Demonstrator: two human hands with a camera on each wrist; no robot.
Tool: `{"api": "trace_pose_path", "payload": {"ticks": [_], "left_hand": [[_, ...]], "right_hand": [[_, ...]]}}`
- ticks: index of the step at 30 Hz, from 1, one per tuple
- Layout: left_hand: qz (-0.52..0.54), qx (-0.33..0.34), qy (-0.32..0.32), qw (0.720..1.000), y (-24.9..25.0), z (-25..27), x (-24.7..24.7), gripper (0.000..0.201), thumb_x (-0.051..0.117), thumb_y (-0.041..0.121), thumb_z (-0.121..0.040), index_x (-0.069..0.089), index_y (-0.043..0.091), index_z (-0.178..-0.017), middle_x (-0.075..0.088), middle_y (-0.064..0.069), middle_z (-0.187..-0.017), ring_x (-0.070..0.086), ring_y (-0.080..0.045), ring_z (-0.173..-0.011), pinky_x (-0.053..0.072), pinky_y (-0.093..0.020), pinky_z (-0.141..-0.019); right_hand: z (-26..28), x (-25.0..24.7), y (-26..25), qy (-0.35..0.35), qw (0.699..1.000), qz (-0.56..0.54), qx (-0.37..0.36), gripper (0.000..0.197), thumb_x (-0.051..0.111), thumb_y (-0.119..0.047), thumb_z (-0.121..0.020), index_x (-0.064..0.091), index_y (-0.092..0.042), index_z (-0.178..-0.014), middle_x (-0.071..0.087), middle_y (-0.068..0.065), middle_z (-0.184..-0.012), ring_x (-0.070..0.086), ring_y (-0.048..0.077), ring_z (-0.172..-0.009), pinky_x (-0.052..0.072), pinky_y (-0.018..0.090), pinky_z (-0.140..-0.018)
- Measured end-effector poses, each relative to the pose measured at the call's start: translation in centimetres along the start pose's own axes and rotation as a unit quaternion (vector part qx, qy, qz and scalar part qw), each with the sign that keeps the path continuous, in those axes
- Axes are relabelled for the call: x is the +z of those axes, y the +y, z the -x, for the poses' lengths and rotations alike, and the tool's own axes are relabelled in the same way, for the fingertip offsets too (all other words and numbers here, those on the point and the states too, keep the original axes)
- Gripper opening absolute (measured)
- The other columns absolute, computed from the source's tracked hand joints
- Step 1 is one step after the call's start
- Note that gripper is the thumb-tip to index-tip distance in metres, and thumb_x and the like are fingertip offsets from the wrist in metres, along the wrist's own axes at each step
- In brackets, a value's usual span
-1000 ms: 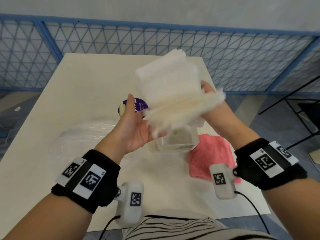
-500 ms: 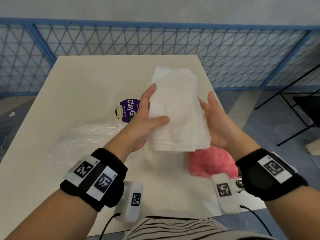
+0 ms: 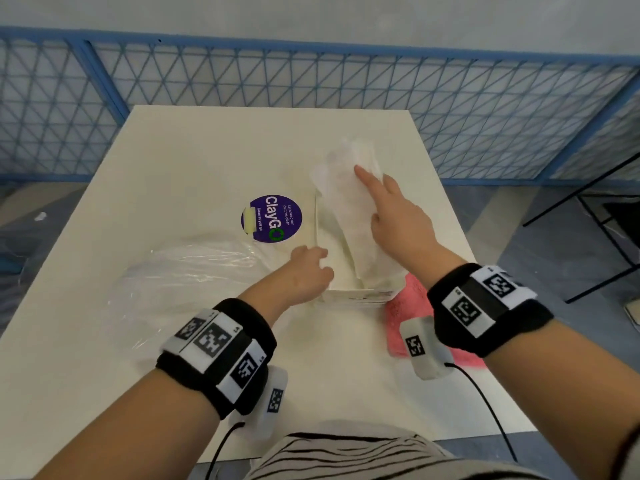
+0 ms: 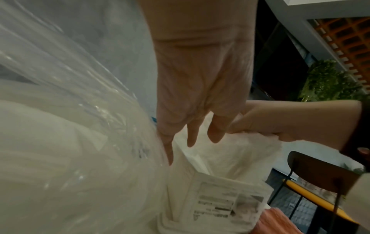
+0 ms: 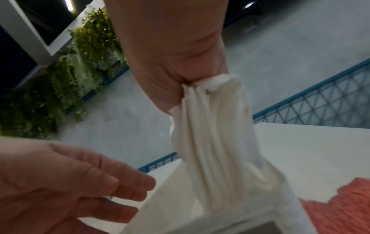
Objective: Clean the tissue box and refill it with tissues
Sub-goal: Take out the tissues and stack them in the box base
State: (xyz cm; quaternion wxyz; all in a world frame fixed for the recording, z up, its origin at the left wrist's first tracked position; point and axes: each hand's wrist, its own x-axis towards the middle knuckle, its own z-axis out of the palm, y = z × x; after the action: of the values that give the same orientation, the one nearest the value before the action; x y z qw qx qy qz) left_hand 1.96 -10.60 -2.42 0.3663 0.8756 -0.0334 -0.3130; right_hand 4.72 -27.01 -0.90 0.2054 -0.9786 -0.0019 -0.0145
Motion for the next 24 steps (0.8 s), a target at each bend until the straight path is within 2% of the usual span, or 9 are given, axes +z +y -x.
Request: {"api": "trace_pose_path", "payload": {"ticks": [2,4,9,13,17,19,21,22,24], "left_hand": [[-0.022,-0.006,-0.016,1.0,0.0,-0.1,0.4,0.053,0.04,0.02,-0.098,0.026,0.017,-0.149,0.02,-0.008,-0.157,0.04,-0.026,-0.133,0.034,-0.031,-0.103],[-0.032,-0.01,-0.035,0.999,0.0,-0.2,0.9,0.054,0.04,0.021,-0.098,0.024,0.019,-0.15,0.023,-0.011,-0.156,0.037,-0.026,-0.136,0.033,-0.033,-0.108],[-0.073,-0.024,-0.04,0.996,-0.1,-0.4,1.6,0.047,0.039,0.018,-0.099,0.032,0.006,-0.144,0.019,-0.007,-0.154,0.038,-0.029,-0.132,0.034,-0.034,-0.106],[-0.073,-0.025,-0.04,0.996,-0.3,-0.2,1.5,0.057,0.039,0.02,-0.1,0.017,0.008,-0.151,0.001,-0.002,-0.161,0.025,-0.023,-0.143,0.026,-0.028,-0.109],[-0.069,-0.02,-0.041,0.997,-0.2,0.0,1.5,0.053,0.04,0.018,-0.099,0.024,0.006,-0.148,0.005,-0.002,-0.16,0.031,-0.024,-0.139,0.03,-0.027,-0.105],[-0.067,-0.019,-0.043,0.997,-0.2,0.1,1.5,0.051,0.04,0.016,-0.098,0.026,0.005,-0.146,0.008,-0.003,-0.158,0.034,-0.025,-0.136,0.032,-0.027,-0.103],[-0.066,-0.02,-0.046,0.997,-0.2,0.3,1.4,0.05,0.039,0.016,-0.098,0.027,0.005,-0.146,0.01,-0.004,-0.158,0.035,-0.025,-0.135,0.032,-0.028,-0.103],[-0.066,-0.02,-0.046,0.997,-0.3,0.3,1.4,0.05,0.039,0.015,-0.098,0.028,0.005,-0.145,0.011,-0.003,-0.157,0.035,-0.025,-0.134,0.032,-0.028,-0.103],[-0.066,-0.018,-0.049,0.996,-0.3,0.4,1.4,0.048,0.039,0.016,-0.098,0.029,0.005,-0.144,0.013,-0.003,-0.157,0.036,-0.024,-0.134,0.031,-0.027,-0.103]], "right_hand": [[0.0,0.7,-0.5,-0.021,0.999,0.049,0.008,0.081,0.037,0.004,-0.088,0.009,-0.04,-0.149,0.017,0.001,-0.158,0.06,0.033,-0.096,0.039,0.032,-0.066],[-0.3,1.2,-0.7,-0.046,0.997,0.042,0.039,0.082,0.036,0.006,-0.088,0.006,-0.037,-0.15,0.015,0.003,-0.158,0.059,0.034,-0.097,0.04,0.032,-0.067],[-1.6,2.7,-0.1,-0.082,0.984,-0.129,0.091,0.076,0.037,0.002,-0.091,0.006,-0.03,-0.152,0.03,0.014,-0.145,0.05,0.034,-0.116,0.042,0.034,-0.09],[-1.3,3.3,0.6,-0.074,0.974,-0.171,0.131,0.074,0.035,0.003,-0.091,0.007,-0.029,-0.152,0.031,0.015,-0.143,0.048,0.033,-0.117,0.039,0.032,-0.09],[-1.2,3.4,0.8,-0.085,0.958,-0.251,0.108,0.075,0.04,0.005,-0.091,0.009,-0.024,-0.152,0.022,0.006,-0.154,0.034,0.023,-0.135,0.029,0.016,-0.095],[-1.1,3.4,1.1,-0.112,0.945,-0.294,0.087,0.075,0.043,0.001,-0.092,0.007,-0.027,-0.152,0.021,-0.002,-0.155,0.044,0.016,-0.126,0.036,0.005,-0.085],[-1.0,3.5,1.6,-0.143,0.936,-0.307,0.093,0.075,0.045,-0.003,-0.094,0.005,-0.03,-0.152,0.032,-0.003,-0.145,0.055,0.008,-0.095,0.044,0.003,-0.065],[-1.1,3.7,1.9,-0.157,0.935,-0.299,0.109,0.076,0.045,-0.005,-0.095,0.003,-0.03,-0.152,0.036,0.0,-0.141,0.056,0.007,-0.091,0.045,0.004,-0.064],[-1.5,4.1,2.2,-0.186,0.942,-0.234,0.151,0.075,0.044,-0.006,-0.095,-0.002,-0.024,-0.152,0.03,0.008,-0.149,0.051,0.022,-0.118,0.044,0.016,-0.089]]}}
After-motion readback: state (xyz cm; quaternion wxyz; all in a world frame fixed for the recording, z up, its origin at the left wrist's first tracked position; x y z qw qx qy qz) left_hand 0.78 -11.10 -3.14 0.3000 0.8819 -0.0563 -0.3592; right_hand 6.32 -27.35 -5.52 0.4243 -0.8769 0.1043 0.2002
